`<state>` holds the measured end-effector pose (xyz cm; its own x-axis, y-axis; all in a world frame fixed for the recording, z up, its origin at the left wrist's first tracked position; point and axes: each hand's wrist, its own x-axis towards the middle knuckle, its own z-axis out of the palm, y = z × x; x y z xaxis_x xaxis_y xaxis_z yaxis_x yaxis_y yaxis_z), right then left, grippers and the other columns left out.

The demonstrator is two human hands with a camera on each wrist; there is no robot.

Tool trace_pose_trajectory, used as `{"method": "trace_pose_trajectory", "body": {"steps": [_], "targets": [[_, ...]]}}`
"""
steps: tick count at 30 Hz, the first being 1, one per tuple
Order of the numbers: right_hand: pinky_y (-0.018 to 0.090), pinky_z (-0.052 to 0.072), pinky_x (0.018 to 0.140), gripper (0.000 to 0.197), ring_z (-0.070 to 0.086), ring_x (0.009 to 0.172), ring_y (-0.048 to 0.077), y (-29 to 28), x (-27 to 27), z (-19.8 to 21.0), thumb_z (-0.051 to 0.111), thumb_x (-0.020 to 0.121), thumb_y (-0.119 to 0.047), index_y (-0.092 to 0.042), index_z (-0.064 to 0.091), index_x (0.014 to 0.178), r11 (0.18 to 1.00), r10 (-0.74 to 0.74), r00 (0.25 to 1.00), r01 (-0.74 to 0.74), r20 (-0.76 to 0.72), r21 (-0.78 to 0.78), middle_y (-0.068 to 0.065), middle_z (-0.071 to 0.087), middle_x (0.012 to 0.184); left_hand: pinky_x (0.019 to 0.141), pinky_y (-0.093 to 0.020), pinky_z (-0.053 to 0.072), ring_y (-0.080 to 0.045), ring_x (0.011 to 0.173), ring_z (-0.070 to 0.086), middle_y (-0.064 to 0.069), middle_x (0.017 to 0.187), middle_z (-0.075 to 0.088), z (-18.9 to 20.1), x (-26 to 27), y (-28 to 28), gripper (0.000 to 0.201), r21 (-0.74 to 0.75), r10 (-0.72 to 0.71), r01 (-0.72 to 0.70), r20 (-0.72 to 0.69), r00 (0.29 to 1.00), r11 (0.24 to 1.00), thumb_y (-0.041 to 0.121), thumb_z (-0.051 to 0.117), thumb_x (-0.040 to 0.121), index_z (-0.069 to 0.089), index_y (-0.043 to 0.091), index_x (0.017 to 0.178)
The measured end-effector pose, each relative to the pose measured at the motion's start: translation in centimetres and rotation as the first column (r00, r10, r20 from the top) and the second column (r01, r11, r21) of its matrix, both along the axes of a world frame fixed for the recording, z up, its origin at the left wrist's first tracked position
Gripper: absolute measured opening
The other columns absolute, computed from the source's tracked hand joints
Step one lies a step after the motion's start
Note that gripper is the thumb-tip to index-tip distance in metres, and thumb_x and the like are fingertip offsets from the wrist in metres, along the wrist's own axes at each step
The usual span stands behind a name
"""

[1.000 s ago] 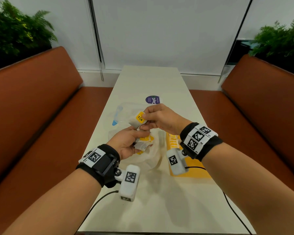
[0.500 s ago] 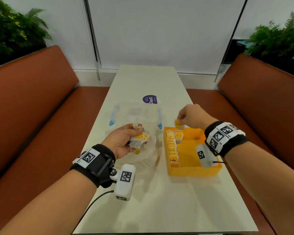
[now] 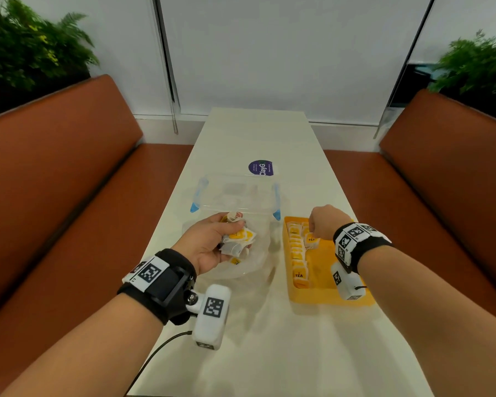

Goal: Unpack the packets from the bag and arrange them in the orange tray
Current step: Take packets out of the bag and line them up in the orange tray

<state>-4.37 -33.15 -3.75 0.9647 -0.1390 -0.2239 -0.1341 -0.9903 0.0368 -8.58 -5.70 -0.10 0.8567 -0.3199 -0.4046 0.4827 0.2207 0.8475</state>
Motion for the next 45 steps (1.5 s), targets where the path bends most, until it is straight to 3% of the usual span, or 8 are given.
{"method": "trace_pose_trajectory", "body": {"steps": [12,19,24,28,32,37,42,45], "targets": [[0.031,0.051,0.065,0.016,0.063,0.078,0.027,0.1,0.4,0.3,0.060,0.083,-0.005,-0.010,0.065,0.097,0.998,-0.019,0.998,0.023,0.065,-0.050,0.008,0.064,0.088,0.064,-0.039,0.058,-0.029,0.067,0.072,-0.011,0.083,0.072,0.0,0.2,0.0,0.020,0.016,0.017,-0.017,-0.013,1.000,1.000,0.004,0.064,0.087,0.064,0.009,0.106],[0.031,0.053,0.080,0.015,0.064,0.087,0.022,2.1,-0.2,4.1,0.064,0.081,-0.013,-0.015,0.069,0.095,0.979,0.123,0.979,-0.147,0.163,0.142,0.004,0.067,0.098,0.062,-0.040,0.058,-0.030,0.072,0.071,-0.012,0.088,0.071,0.1,0.4,-0.2,0.021,0.029,0.014,-0.014,-0.007,1.000,0.999,0.004,0.065,0.087,0.064,0.010,0.108],[0.005,0.040,0.066,0.020,0.054,0.070,-0.002,7.1,-1.9,7.9,0.069,0.084,-0.018,-0.014,0.069,0.103,0.754,0.327,0.899,-0.433,0.290,0.494,-0.011,0.061,0.083,0.063,-0.039,0.058,-0.028,0.068,0.070,-0.009,0.082,0.072,0.2,0.2,-0.4,0.021,0.037,-0.002,0.002,0.002,1.000,0.999,0.004,0.065,0.086,0.064,0.010,0.106],[0.020,0.048,0.076,0.023,0.057,0.074,0.008,10.1,-2.8,8.8,0.072,0.082,-0.022,-0.010,0.068,0.102,0.572,0.317,0.903,-0.426,0.289,0.701,0.001,0.065,0.088,0.067,-0.043,0.059,-0.030,0.078,0.070,-0.011,0.091,0.069,0.4,-0.1,-0.3,0.024,0.039,-0.018,0.017,0.025,1.000,0.999,0.002,0.065,0.086,0.063,0.008,0.109],[0.024,0.049,0.069,0.037,0.058,0.069,0.007,12.5,-3.2,9.0,0.074,0.076,-0.045,-0.010,0.070,0.086,0.676,0.282,0.912,-0.410,0.299,0.613,-0.004,0.065,0.073,0.090,-0.055,0.048,-0.032,0.080,0.065,-0.013,0.086,0.068,0.4,-0.5,-0.2,0.021,0.072,-0.035,0.029,0.071,0.997,0.997,-0.004,0.064,0.084,0.067,0.008,0.100],[0.018,0.043,0.062,0.008,0.052,0.059,0.002,13.3,-3.2,9.1,0.068,0.082,-0.016,-0.010,0.071,0.085,0.693,0.260,0.906,-0.417,0.335,0.588,-0.014,0.055,0.059,0.081,-0.048,0.053,-0.026,0.075,0.069,-0.010,0.084,0.070,0.4,-0.4,-0.2,0.027,0.053,-0.005,0.001,0.078,0.997,0.999,-0.008,0.062,0.084,0.066,0.012,0.102],[0.017,0.045,0.060,0.015,0.052,0.056,0.004,12.0,-3.2,9.8,0.064,0.080,-0.004,-0.010,0.073,0.091,0.699,0.219,0.914,-0.391,0.341,0.599,-0.004,0.059,0.063,0.081,-0.045,0.054,-0.026,0.082,0.069,-0.010,0.099,0.072,0.5,-0.3,0.0,0.044,0.007,0.020,-0.020,0.054,0.998,1.000,-0.005,0.066,0.083,0.061,0.020,0.119],[0.021,0.046,0.069,0.028,0.053,0.063,0.006,10.3,-3.0,10.2,0.064,0.083,-0.006,-0.014,0.065,0.109,0.722,0.176,0.908,-0.382,0.381,0.577,-0.002,0.059,0.072,0.077,-0.042,0.057,-0.028,0.087,0.067,-0.013,0.107,0.067,0.6,-0.3,0.1,0.050,-0.017,0.042,-0.041,0.022,0.999,0.999,-0.004,0.067,0.082,0.059,0.023,0.123]]}}
